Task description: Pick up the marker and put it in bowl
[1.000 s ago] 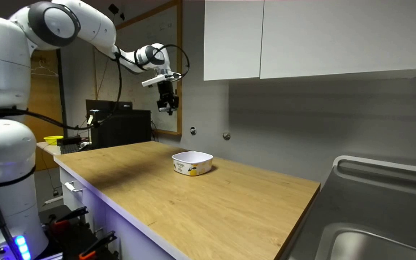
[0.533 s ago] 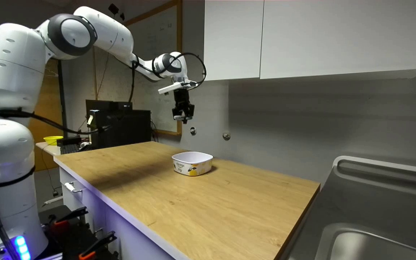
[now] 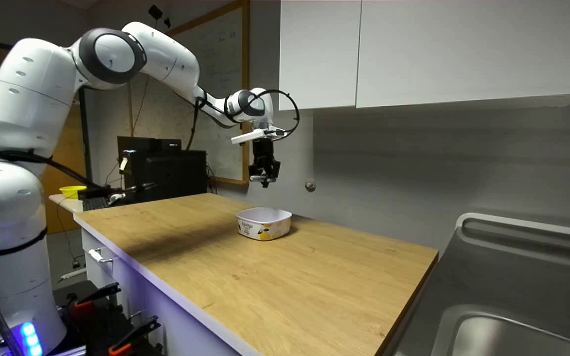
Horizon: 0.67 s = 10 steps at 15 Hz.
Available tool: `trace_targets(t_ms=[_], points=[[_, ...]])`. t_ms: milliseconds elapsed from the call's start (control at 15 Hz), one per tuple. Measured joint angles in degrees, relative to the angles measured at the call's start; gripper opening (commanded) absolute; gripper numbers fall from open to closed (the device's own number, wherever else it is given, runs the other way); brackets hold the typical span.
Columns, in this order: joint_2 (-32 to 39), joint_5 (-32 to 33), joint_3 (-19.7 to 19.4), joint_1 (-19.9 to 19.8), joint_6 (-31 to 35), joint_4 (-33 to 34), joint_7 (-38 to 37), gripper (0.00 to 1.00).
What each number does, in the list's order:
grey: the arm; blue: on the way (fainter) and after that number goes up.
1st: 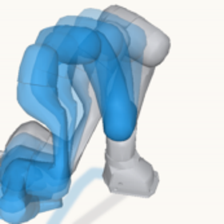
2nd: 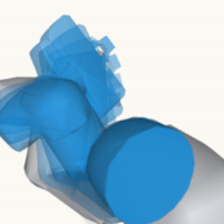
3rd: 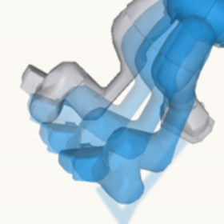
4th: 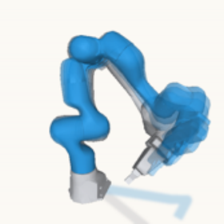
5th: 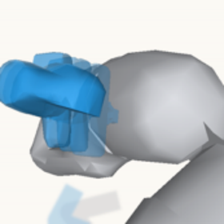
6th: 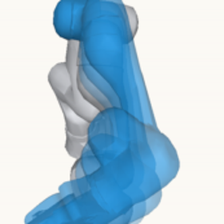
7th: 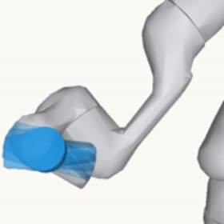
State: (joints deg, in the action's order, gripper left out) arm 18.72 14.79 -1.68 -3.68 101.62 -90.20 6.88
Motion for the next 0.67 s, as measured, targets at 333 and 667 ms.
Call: trace_targets(t_ms=[333,667], points=[[3.1,0.0,-0.1,-0.2,2.2,-1.9,0.3,0.02],[5.8,0.0,-0.1,-0.2,4.3,-3.8,0.3,0.28]])
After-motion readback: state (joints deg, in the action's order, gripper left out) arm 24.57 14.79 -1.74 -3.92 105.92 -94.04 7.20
